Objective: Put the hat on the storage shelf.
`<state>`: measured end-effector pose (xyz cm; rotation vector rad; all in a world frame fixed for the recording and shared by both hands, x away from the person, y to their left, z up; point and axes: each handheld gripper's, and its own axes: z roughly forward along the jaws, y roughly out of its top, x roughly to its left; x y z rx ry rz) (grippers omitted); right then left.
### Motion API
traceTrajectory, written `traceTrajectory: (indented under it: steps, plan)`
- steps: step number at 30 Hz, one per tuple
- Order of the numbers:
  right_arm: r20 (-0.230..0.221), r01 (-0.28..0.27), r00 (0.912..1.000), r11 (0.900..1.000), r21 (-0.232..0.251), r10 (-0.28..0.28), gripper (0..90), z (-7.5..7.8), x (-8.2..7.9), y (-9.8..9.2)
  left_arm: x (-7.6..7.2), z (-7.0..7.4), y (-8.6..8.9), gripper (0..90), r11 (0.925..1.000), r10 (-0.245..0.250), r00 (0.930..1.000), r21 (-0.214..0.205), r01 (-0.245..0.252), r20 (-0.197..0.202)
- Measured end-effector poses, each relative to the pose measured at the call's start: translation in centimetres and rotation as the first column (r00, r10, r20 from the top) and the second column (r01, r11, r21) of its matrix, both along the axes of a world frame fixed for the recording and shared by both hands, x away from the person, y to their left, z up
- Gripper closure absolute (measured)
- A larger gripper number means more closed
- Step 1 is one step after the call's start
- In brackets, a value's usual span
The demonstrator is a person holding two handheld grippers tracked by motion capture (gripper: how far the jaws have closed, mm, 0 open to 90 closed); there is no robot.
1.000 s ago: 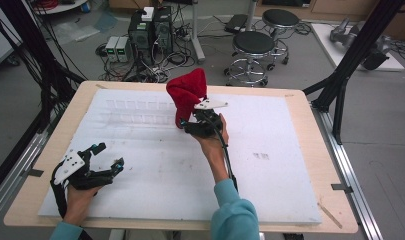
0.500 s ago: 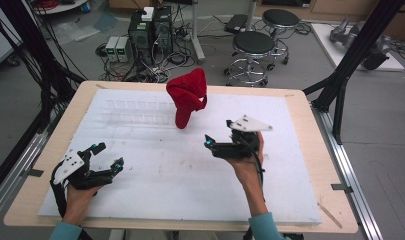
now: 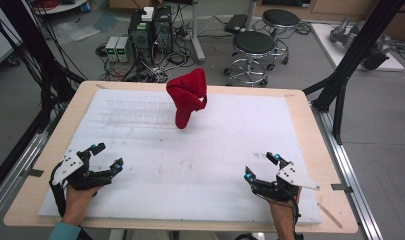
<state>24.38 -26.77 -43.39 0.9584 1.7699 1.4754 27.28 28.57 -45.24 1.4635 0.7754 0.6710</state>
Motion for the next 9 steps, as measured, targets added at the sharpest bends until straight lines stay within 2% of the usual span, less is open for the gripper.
traceTrajectory:
  steps: [3, 4, 5, 6, 9]
  plan:
    - [0.009, 0.016, 0.9998, 0.9999, 0.006, -0.016, 11.9, -0.7, 0.0, -0.1, 0.0, 0.0, -0.1, 10.9, 1.0, 0.002, 1.0, 0.007, -0.002, 0.006]
    - [-0.01, 0.021, 0.9997, 0.9997, -0.008, -0.021, 11.8, -0.9, 0.4, -0.2, -0.1, 0.0, -0.1, 10.9, 1.0, 0.003, 1.0, 0.01, -0.003, 0.008]
    - [-0.01, 0.021, 0.9997, 0.9997, -0.008, -0.021, 11.8, -0.9, 0.4, -0.2, -0.1, 0.0, -0.1, 10.9, 0.9999, 0.001, 1.0, 0.016, -0.001, 0.01]
    - [0.003, 0.032, 0.9995, 0.9995, 0.002, -0.032, 11.8, -1.2, 0.5, -0.3, -0.1, 0.0, -0.1, 10.9, 0.9999, 0.003, 0.9999, 0.014, -0.003, 0.012]
    - [0.002, 0.051, 0.9987, 0.9987, 0.001, -0.051, 11.8, -1.4, 0.7, -0.3, -0.1, 0.0, -0.1, 11.0, 0.9999, 0.005, 0.9999, 0.013, -0.005, 0.01]
